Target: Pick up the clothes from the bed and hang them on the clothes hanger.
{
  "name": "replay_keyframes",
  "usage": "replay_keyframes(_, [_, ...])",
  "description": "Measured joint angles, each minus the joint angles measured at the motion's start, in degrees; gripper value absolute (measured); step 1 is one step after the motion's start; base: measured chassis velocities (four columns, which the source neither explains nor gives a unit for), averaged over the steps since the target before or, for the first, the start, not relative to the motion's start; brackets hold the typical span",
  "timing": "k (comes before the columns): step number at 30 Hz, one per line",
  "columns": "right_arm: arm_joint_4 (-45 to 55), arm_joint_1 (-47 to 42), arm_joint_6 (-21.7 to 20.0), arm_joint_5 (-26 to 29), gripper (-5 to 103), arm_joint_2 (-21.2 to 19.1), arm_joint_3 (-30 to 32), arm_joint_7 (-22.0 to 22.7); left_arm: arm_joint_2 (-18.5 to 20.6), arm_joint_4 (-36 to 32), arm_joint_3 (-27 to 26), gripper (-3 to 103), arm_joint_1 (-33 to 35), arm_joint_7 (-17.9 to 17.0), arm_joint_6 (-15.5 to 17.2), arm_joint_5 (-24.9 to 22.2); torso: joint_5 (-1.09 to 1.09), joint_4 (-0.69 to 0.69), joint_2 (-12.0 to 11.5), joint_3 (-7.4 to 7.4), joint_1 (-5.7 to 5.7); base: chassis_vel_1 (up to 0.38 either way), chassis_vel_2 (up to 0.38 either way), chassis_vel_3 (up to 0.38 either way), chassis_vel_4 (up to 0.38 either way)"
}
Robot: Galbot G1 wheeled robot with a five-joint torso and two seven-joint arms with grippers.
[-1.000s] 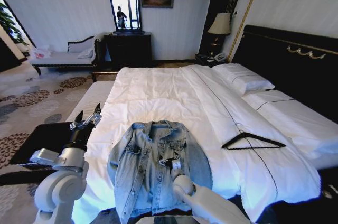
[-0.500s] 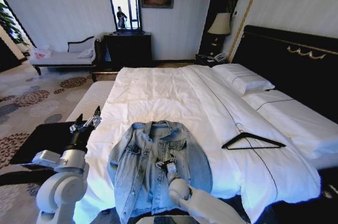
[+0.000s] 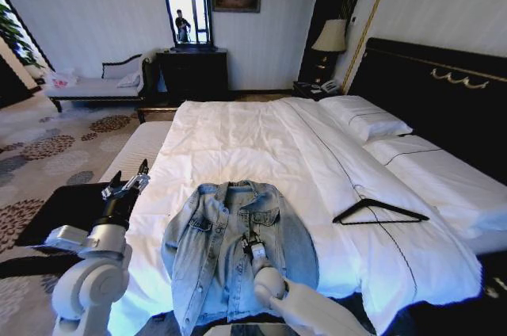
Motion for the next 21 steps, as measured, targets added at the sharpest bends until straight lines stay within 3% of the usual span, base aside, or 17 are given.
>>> replay_keyframes(3, [1.4,-0.62,0.21,0.38,16,-0.98,1.97,0.0,-0.16,0.16,0.59,100,-0.15,-0.13,-0.02,0.26,0.01,0.0,0.0,0.0,0.0,0.0,0.0,0.0,0.0])
replay_keyframes(6, [2.39,-0.93,0.23,0.85,12,-1.71,3.13,0.03,-0.18,0.27,0.77,100,-0.19,-0.16,-0.02,0.39,0.0,0.0,0.0,0.0,0.0,0.0,0.0,0.0,0.0])
replay_keyframes(7, [3.78,-1.24,0.2,1.51,3,-2.54,4.54,0.08,-0.18,0.4,0.83,100,-0.21,-0.17,-0.04,0.48,0.0,0.0,0.0,0.0,0.0,0.0,0.0,0.0,0.0])
replay_keyframes(14, [9.89,-2.19,-0.94,5.37,2,-7.41,11.55,0.42,0.13,0.91,0.79,100,-0.37,-0.25,-0.1,0.47,-0.01,0.0,0.0,0.0,0.0,0.0,0.0,0.0,0.0])
replay_keyframes(21, [9.32,-2.28,-0.96,3.69,2,-9.2,16.08,-0.68,0.13,1.36,1.28,100,-0.66,-0.27,-0.12,0.45,0.01,0.0,0.0,0.0,0.0,0.0,0.0,0.0,0.0])
